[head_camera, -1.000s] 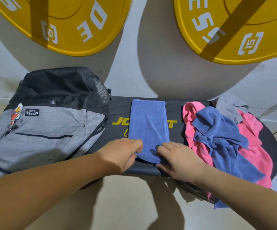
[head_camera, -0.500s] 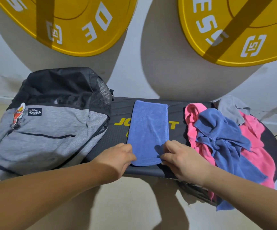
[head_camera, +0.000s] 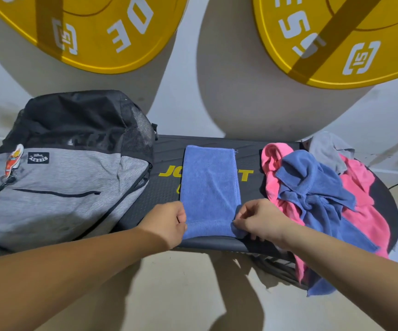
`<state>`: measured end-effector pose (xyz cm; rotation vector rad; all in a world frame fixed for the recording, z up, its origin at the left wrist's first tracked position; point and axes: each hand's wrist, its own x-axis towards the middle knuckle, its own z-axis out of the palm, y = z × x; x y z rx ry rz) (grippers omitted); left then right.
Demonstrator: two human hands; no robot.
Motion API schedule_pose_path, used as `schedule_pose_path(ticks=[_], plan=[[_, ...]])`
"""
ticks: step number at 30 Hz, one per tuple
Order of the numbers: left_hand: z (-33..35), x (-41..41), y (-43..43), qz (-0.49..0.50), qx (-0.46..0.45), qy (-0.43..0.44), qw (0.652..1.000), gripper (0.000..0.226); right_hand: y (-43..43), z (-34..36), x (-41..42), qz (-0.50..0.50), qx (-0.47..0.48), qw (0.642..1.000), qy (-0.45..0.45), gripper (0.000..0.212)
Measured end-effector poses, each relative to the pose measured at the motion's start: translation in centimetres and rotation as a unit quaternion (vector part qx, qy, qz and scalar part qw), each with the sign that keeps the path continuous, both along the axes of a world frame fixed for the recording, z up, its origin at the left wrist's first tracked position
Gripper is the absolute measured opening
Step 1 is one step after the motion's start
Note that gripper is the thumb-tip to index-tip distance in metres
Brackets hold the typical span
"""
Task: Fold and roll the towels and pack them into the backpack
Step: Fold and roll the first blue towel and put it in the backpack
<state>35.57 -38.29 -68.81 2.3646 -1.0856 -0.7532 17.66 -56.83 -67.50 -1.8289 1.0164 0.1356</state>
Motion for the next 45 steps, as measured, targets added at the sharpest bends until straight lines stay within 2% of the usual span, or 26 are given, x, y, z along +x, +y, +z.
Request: schedule_pose_path(ticks=[2, 3, 4, 5, 7, 9, 10, 11, 13, 15, 17, 20, 22, 24, 26, 27, 29, 31, 33, 34, 35, 37, 38, 39, 42, 45], plan=[[0.5, -0.6, 0.0, -0.127, -0.011, -0.146, 0.981, 0.016, -0.3, 0.2, 0.7, 0.014, -0.016, 0.999, 0.035, 0.009], [0.7, -1.1, 0.0, -0.207, -0.032, -0.236, 0.949, 0.027, -0.3, 0.2, 0.8, 0.037, -0.063, 0.997, 0.038, 0.008], [0.5, -1.4, 0.1, -0.279, -0.039, -0.3, 0.911, 0.036, -0.3, 0.2, 0.9, 0.083, -0.145, 0.985, 0.034, 0.007], [0.9, -1.7, 0.1, -0.334, -0.026, -0.342, 0.878, 0.041, 0.0, 0.0, 0.8, 0.143, -0.244, 0.959, 0.016, 0.004], [0.6, -1.9, 0.4, -0.363, -0.009, -0.374, 0.853, 0.039, 0.9, -0.6, 0.4, 0.248, -0.4, 0.881, -0.045, 0.008], [0.0, -1.8, 0.6, -0.37, -0.021, -0.349, 0.861, 0.027, 1.8, -1.3, -0.3, 0.297, -0.483, 0.82, -0.076, 0.004], [-0.2, -1.9, 0.7, -0.365, -0.032, -0.346, 0.864, 0.023, 2.1, -1.7, -0.7, 0.308, -0.502, 0.804, -0.088, 0.004], [-0.1, -1.9, 0.7, -0.347, -0.032, -0.337, 0.875, 0.022, 2.3, -2.0, -1.2, 0.312, -0.503, 0.801, -0.093, 0.01], [0.0, -1.5, 0.6, -0.293, -0.01, -0.27, 0.917, 0.025, 2.6, -2.4, -1.9, 0.293, -0.489, 0.816, -0.09, 0.022], [-0.1, -0.9, 0.7, -0.265, -0.01, -0.203, 0.943, 0.033, 2.5, -2.6, -2.2, 0.263, -0.481, 0.831, -0.092, 0.028], [-0.2, -0.6, 0.7, -0.226, -0.041, -0.147, 0.962, 0.037, 2.5, -2.4, -2.1, 0.249, -0.458, 0.848, -0.092, 0.022], [-0.1, -0.6, 0.5, -0.116, -0.067, -0.046, 0.99, 0.024, 2.5, -1.8, -1.8, 0.223, -0.395, 0.888, -0.079, 0.018], [-0.4, -0.8, 0.2, -0.017, -0.073, 0.037, 0.997, 0.014, 2.5, -1.8, -1.6, 0.199, -0.321, 0.924, -0.068, 0.016], [-0.5, -0.7, -0.3, 0.076, -0.106, 0.08, 0.988, 0.009, 2.2, -1.8, -1.3, 0.14, -0.247, 0.957, -0.066, 0.011], [-0.7, -0.1, -0.7, 0.124, -0.139, 0.047, 0.981, 0.015, 1.6, -1.8, -0.7, 0.057, -0.198, 0.976, -0.072, 0.015], [-0.6, 0.3, -0.9, 0.114, -0.147, 0.017, 0.982, 0.017, 1.3, -1.8, -0.3, 0.027, -0.183, 0.98, -0.066, 0.018], [-0.1, 0.5, -1.2, -0.004, -0.134, -0.083, 0.987, 0.017, 0.8, -1.5, 0.5, 0.006, -0.174, 0.984, -0.043, 0.023], [0.5, 0.2, -1.3, -0.18, -0.11, -0.226, 0.951, 0.02, 0.2, -1.1, 1.1, 0.019, -0.179, 0.984, -0.012, 0.028], [0.6, -0.5, -1.1, -0.3, -0.062, -0.329, 0.893, 0.031, -0.3, -0.8, 1.3, 0.056, -0.226, 0.973, 0.006, 0.031], [0.5, -0.9, -0.9, -0.316, -0.047, -0.34, 0.885, 0.03, -0.4, -0.8, 1.3, 0.085, -0.275, 0.958, 0.003, 0.031], [0.3, -1.0, -0.7, -0.322, -0.043, -0.338, 0.884, 0.025, -0.2, -0.9, 1.3, 0.116, -0.341, 0.933, -0.01, 0.03], [0.2, -1.0, -0.4, -0.313, -0.047, -0.32, 0.893, 0.018, 0.3, -1.4, 1.1, 0.184, -0.486, 0.852, -0.068, 0.028], [0.2, -0.9, -0.3, -0.304, -0.045, -0.318, 0.897, 0.018, 0.7, -1.8, 0.9, 0.214, -0.531, 0.815, -0.089, 0.031], [0.2, -0.8, -0.4, -0.292, -0.041, -0.311, 0.904, 0.018, 1.0, -2.1, 0.5, 0.237, -0.553, 0.792, -0.104, 0.034], [0.5, -0.5, -0.6, -0.24, -0.036, -0.252, 0.937, 0.025, 0.6, -2.5, -0.8, 0.271, -0.55, 0.783, -0.102, 0.038], [0.4, -0.5, -0.6, -0.216, -0.064, -0.241, 0.944, 0.029, -0.1, -2.4, -1.1, 0.305, -0.541, 0.776, -0.115, 0.028]])
